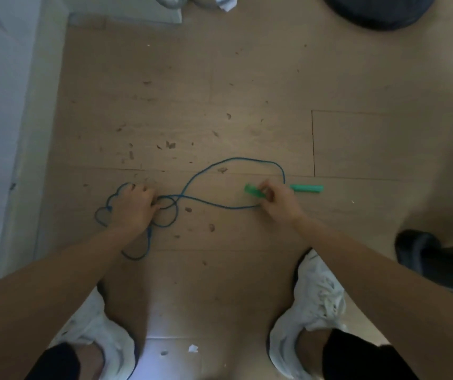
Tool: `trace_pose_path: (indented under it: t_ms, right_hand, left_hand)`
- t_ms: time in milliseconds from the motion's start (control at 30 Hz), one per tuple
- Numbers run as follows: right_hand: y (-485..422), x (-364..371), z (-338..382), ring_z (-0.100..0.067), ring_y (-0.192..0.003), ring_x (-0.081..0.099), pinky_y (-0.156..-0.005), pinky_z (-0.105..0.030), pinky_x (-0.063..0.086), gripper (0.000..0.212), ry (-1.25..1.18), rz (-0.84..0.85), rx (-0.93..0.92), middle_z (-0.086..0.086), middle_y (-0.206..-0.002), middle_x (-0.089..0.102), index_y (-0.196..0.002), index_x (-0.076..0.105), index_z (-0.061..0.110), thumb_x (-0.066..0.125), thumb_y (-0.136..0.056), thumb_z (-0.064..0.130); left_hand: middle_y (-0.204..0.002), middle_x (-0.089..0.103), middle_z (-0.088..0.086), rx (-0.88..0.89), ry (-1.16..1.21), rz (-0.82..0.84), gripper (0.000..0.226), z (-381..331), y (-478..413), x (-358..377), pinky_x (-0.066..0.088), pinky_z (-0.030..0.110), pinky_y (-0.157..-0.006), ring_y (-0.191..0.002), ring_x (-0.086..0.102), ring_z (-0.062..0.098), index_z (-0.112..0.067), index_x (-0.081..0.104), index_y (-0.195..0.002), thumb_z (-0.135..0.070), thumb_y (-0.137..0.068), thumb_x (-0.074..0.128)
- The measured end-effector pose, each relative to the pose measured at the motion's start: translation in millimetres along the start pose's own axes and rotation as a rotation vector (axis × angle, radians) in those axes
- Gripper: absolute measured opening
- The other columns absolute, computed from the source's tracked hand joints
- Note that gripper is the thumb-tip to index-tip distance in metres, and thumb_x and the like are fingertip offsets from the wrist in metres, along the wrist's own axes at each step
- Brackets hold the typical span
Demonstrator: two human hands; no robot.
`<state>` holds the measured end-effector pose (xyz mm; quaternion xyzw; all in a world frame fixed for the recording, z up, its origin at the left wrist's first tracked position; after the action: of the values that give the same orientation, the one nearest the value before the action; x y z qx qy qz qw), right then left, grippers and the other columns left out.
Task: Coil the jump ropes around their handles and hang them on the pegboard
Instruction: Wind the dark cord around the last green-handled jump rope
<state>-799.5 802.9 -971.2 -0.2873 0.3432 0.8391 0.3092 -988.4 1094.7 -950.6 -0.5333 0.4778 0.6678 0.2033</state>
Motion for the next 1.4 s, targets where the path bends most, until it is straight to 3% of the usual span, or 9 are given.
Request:
trace_pose_path:
  t_ms: [133, 200, 367, 467, 733, 900, 1067, 1267, 1400]
  right_hand:
    - [2, -24, -21, -0.015, -0.057, 0.062, -0.059, -0.031, 0.053, 0.006, -0.783, -0.189, 0.380, -0.012, -0.077, 0.064, -0.098, 0.059, 0.002, 0.061, -0.091, 0.002]
    - [1, -33, -32, -0.019, -0.062, 0.066, -0.056, -0.027, 0.057, 0.005, -0.944, -0.179, 0.455, -0.015, -0.079, 0.066, -0.098, 0.060, 0.000, 0.058, -0.094, 0.002]
    - [11, -46, -68, -0.015, -0.061, 0.055, -0.049, -0.022, 0.045, 0.017, -0.728, -0.163, 0.544, -0.006, -0.075, 0.060, -0.097, 0.061, 0.015, 0.065, -0.086, 0.003]
    - [18, -65, -83, -0.016, -0.067, 0.053, -0.064, -0.031, 0.047, 0.029, -0.358, -0.288, 0.501, 0.000, -0.077, 0.054, -0.106, 0.062, 0.018, 0.071, -0.079, 0.011]
    - [22, -40, -73, -0.030, -0.096, 0.058, -0.082, -0.038, 0.049, 0.028, 0.139, -0.083, 0.204, -0.010, -0.105, 0.058, -0.103, 0.064, 0.010, 0.076, -0.078, 0.013]
    - [22, -40, -75, -0.023, -0.089, 0.060, -0.078, -0.032, 0.048, 0.023, -0.017, -0.110, 0.254, -0.005, -0.094, 0.065, -0.095, 0.063, 0.015, 0.072, -0.075, 0.010]
    - [15, -50, -64, -0.021, -0.083, 0.061, -0.076, -0.034, 0.048, 0.017, -0.252, -0.187, 0.247, -0.005, -0.087, 0.064, -0.089, 0.060, 0.013, 0.067, -0.074, 0.012]
    - [5, -43, -29, -0.012, -0.057, 0.048, -0.051, -0.023, 0.039, 0.009, -0.576, -0.012, 0.372, -0.003, -0.069, 0.056, -0.092, 0.064, 0.014, 0.060, -0.090, 0.007]
    - [6, -54, 28, -0.014, -0.082, 0.058, -0.073, -0.029, 0.046, 0.015, -0.662, 0.162, 0.313, 0.000, -0.098, 0.067, -0.100, 0.070, 0.023, 0.059, -0.094, 0.014]
  left_hand:
    - [-0.092, 0.063, 0.011, -0.166, -0.034, 0.010, 0.012, 27, -2, 0, 0.054, 0.044, -0.077, -0.089, 0.060, 0.034, -0.014, 0.071, -0.091, -0.026, -0.091, 0.068]
    - [-0.091, 0.062, 0.011, -0.165, -0.001, -0.023, 0.010, 21, 0, -7, 0.055, 0.045, -0.074, -0.085, 0.060, 0.035, -0.013, 0.071, -0.092, -0.020, -0.092, 0.065]
    - [-0.099, 0.062, 0.009, -0.030, 0.107, -0.160, 0.010, -38, 11, -33, 0.051, 0.039, -0.064, -0.080, 0.060, 0.034, -0.015, 0.066, -0.098, -0.019, -0.095, 0.056]
    - [-0.095, 0.062, 0.003, 0.095, 0.189, -0.193, 0.007, -77, 12, -32, 0.041, 0.033, -0.061, -0.078, 0.060, 0.030, -0.018, 0.064, -0.095, -0.021, -0.093, 0.058]
    - [-0.113, 0.064, 0.001, 0.419, 0.362, -0.138, 0.032, -196, -7, -11, 0.046, 0.037, -0.088, -0.109, 0.057, 0.025, -0.020, 0.065, -0.119, -0.023, -0.087, 0.070]
    - [-0.121, 0.054, 0.003, 0.482, 0.260, -0.055, 0.048, -247, -26, 7, 0.048, 0.039, -0.088, -0.115, 0.048, 0.025, -0.026, 0.060, -0.129, -0.038, -0.084, 0.072]
    - [-0.110, 0.059, 0.010, 0.485, 0.258, -0.085, 0.026, -258, -38, 11, 0.049, 0.042, -0.082, -0.109, 0.052, 0.030, -0.013, 0.068, -0.106, -0.034, -0.092, 0.065]
    - [-0.074, 0.071, 0.008, 0.209, 1.096, 0.215, 0.008, -222, -38, -21, 0.051, 0.026, -0.060, -0.058, 0.062, 0.009, -0.007, 0.073, -0.093, -0.014, -0.092, 0.071]
    - [-0.064, 0.072, -0.005, 0.091, 1.469, 0.394, 0.014, -201, -25, -59, 0.056, 0.015, -0.058, -0.052, 0.063, 0.001, -0.011, 0.069, -0.082, -0.009, -0.095, 0.066]
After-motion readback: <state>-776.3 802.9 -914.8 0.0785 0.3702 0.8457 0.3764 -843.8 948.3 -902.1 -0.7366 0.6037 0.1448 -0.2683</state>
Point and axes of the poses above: each hand's wrist, its own y-axis away from the middle knuckle, its own x-axis out of the palm, z = x × y, the point moved 8 cm from there along -y, towards the middle knuckle
